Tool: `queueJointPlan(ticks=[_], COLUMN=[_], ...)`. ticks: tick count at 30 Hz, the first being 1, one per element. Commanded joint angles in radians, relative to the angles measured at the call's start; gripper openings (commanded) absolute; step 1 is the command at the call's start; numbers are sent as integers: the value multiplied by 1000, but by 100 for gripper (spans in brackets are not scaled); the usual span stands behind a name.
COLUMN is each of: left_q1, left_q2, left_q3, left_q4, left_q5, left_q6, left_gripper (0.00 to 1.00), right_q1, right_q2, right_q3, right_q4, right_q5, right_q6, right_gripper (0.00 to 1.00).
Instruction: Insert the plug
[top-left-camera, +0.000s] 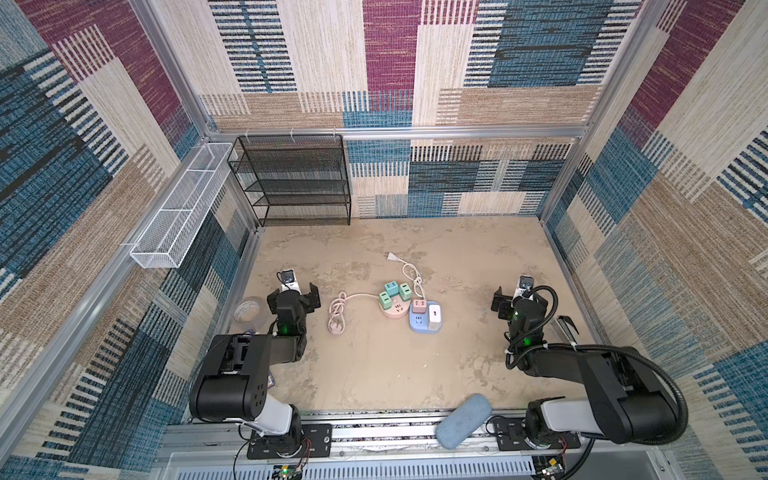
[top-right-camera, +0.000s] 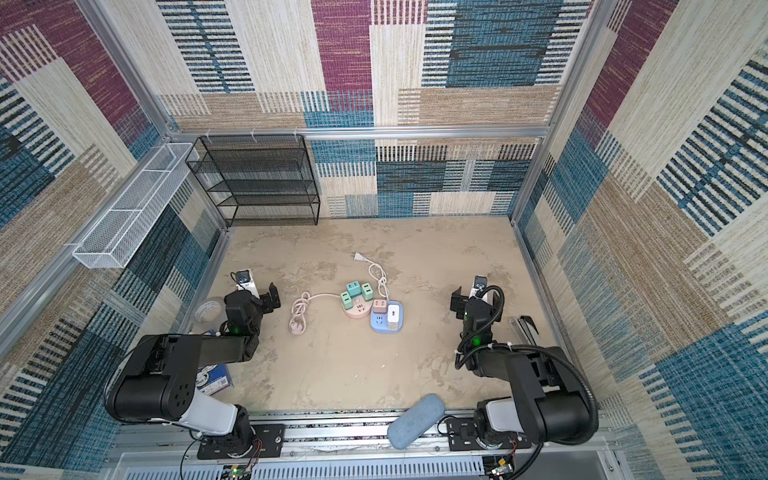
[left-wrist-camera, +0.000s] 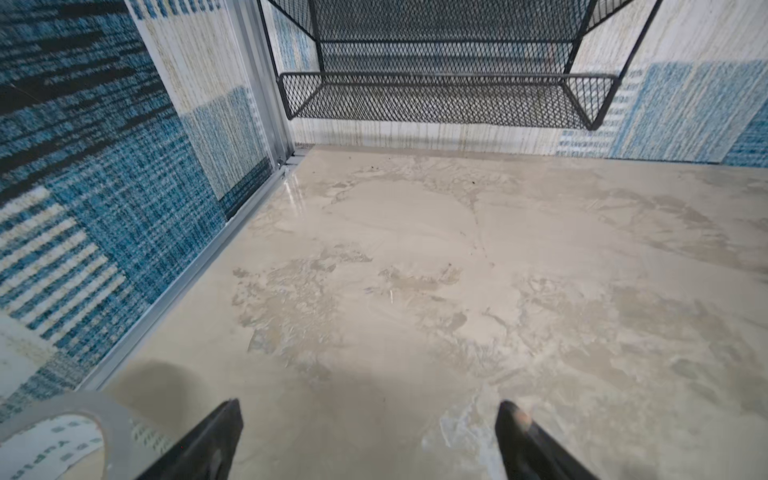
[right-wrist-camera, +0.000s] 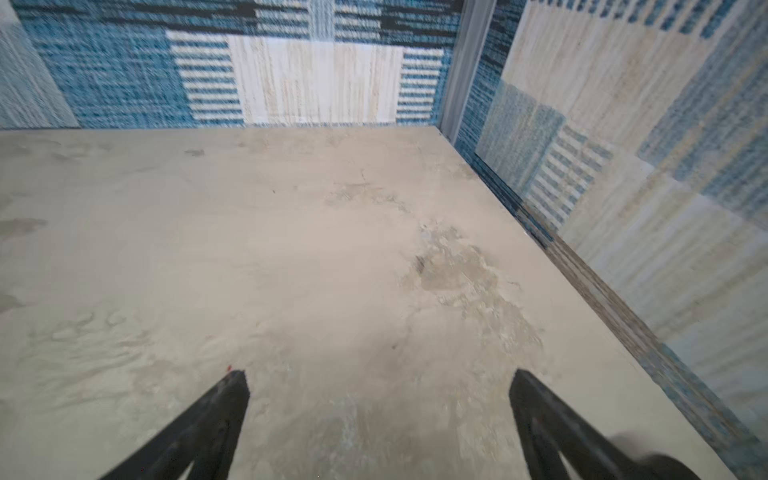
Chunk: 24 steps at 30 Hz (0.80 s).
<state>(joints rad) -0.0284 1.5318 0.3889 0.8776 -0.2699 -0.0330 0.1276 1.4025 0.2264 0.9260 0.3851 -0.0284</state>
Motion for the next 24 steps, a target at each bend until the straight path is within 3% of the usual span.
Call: queueJointPlan(ticks=[1, 3, 4, 5, 6, 8, 9, 24], left_q1=[0, 1, 1, 0, 0, 1, 0, 1], left_q2=[4, 4, 8, 4, 3, 5, 3, 4], left_q3=[5, 7, 3, 7, 7, 5, 6, 5], left_q4=[4, -4, 11, -5, -8, 2, -6, 0], left_q5=[18, 17, 17, 17, 18, 17, 18, 17], left_q6=[13, 13, 16, 12, 12, 14, 13, 13], left_gripper=[100, 100, 100, 100, 100, 100, 100, 100], right_q1=[-33, -106, -125, -129, -128, -128, -128, -138], right_q2=[109, 94, 144, 162, 119, 146, 122, 127], right_q3=[0, 24, -6, -31, -5, -24, -16, -9], right_q4=[335, 249, 341, 439, 312, 403, 337, 338], right_q5=[-187, -318, -356, -355, -353, -353, -350, -420], right_q6=[-45, 5, 15, 16, 18, 17, 15, -1], right_gripper=[100, 100, 100, 100, 100, 100, 100, 100])
